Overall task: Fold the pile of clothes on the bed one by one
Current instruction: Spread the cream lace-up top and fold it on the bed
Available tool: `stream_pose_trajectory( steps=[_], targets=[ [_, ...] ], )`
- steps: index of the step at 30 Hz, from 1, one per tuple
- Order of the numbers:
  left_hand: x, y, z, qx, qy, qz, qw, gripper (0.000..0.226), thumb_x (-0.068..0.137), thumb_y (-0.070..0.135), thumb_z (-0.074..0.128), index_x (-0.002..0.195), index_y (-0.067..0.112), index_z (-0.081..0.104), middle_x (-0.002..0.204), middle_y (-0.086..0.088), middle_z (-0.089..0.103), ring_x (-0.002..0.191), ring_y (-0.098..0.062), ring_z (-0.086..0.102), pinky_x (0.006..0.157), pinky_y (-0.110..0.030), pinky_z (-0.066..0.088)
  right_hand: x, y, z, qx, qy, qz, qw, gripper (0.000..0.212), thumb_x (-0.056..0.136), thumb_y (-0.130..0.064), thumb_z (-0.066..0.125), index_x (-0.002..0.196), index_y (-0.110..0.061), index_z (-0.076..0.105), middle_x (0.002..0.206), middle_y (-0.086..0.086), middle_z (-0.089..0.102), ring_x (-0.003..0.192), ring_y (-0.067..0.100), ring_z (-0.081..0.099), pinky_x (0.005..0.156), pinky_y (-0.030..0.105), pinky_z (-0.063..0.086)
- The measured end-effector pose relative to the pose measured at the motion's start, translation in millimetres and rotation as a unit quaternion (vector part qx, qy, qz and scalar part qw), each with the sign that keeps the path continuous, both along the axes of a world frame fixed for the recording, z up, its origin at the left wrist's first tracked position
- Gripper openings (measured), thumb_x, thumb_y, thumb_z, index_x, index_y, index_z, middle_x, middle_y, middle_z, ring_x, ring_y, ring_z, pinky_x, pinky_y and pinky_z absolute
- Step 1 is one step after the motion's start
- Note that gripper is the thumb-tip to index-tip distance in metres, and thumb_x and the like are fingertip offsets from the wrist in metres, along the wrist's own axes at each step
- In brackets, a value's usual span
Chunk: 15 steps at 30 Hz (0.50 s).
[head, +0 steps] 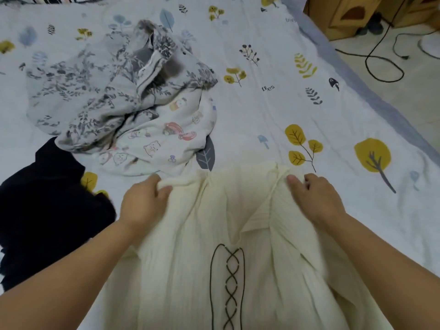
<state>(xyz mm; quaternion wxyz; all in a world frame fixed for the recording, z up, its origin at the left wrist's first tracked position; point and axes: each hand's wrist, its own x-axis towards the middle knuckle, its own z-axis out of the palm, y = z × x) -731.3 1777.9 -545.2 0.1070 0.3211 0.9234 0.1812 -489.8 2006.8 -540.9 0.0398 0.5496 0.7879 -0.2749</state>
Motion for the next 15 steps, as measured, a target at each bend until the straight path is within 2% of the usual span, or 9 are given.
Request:
stream_pose_trajectory(
  steps=[1,3,5,7,9,11,12,15],
  targets=[
    [-5,-2,1,0.007,0.017,0.023,1.0,0.023,0.089,0.027,0.056,0.078,0.009,0.047,0.066,-0.007,0.053,0.076,-0.036,0.056,0.061,-0.035,0.033,-1,1,1,-0.013,-0.033,0.025,0.999,0.045,0.086,-0.058,0.044,0.089,-0.014,0.045,0.091,0.006,0.052,0.087,0.026,0.051,0.07,0.034,0.039],
    [-17,-11,0,-0.006,0.057,0.064,0.996,0.023,0.089,0.025,0.055,0.081,0.006,0.047,0.072,-0.018,0.057,0.076,-0.04,0.057,0.061,-0.038,0.037,1,8,4,-0.005,-0.081,0.056,0.995,0.029,0.085,-0.04,0.056,0.079,-0.015,0.044,0.09,0.007,0.056,0.083,0.027,0.05,0.066,0.031,0.037],
    [-29,-22,-3,-0.039,0.081,0.105,0.99,0.024,0.09,0.026,0.053,0.083,0.005,0.045,0.08,-0.026,0.06,0.077,-0.043,0.056,0.061,-0.039,0.038,7,18,9,0.077,-0.073,0.042,0.994,0.018,0.088,-0.02,0.051,0.075,-0.01,0.044,0.088,0.015,0.059,0.076,0.029,0.047,0.063,0.031,0.035],
    [-36,-28,-6,-0.07,0.076,0.138,0.985,0.023,0.092,0.024,0.051,0.085,0.002,0.045,0.085,-0.029,0.059,0.078,-0.043,0.055,0.062,-0.039,0.037,19,28,13,0.152,-0.069,0.009,0.986,0.012,0.091,-0.013,0.046,0.082,-0.006,0.047,0.082,0.018,0.055,0.072,0.031,0.043,0.061,0.033,0.033],
    [-37,-27,-6,-0.101,0.075,0.148,0.981,0.022,0.09,0.018,0.051,0.095,-0.003,0.049,0.094,-0.029,0.056,0.085,-0.044,0.053,0.066,-0.041,0.038,28,33,11,0.146,-0.119,-0.009,0.982,0.013,0.091,-0.011,0.044,0.096,-0.004,0.052,0.091,0.019,0.057,0.079,0.035,0.048,0.065,0.034,0.036],
    [-32,-19,-6,-0.092,0.13,0.104,0.982,0.024,0.084,0.012,0.052,0.101,-0.005,0.052,0.1,-0.029,0.054,0.091,-0.044,0.051,0.072,-0.046,0.039,28,31,10,0.124,-0.177,-0.004,0.976,0.024,0.09,-0.013,0.045,0.111,-0.004,0.052,0.109,0.02,0.055,0.099,0.038,0.051,0.076,0.039,0.04],
    [-28,-12,-5,-0.068,0.153,0.062,0.984,0.026,0.081,0.013,0.05,0.1,-0.005,0.054,0.1,-0.028,0.054,0.092,-0.044,0.051,0.074,-0.047,0.039,24,29,10,0.139,-0.175,0.007,0.975,0.029,0.089,-0.014,0.047,0.116,-0.004,0.051,0.115,0.02,0.053,0.107,0.038,0.048,0.083,0.041,0.039],
    [-11,15,-5,0.015,0.144,-0.093,0.985,0.033,0.078,0.018,0.038,0.095,0.0,0.059,0.099,-0.021,0.055,0.084,-0.04,0.055,0.067,-0.042,0.042,-1,22,13,0.212,-0.092,0.048,0.972,0.041,0.091,-0.016,0.047,0.13,-0.006,0.047,0.128,0.019,0.048,0.118,0.035,0.038,0.094,0.043,0.031]
  ],
)
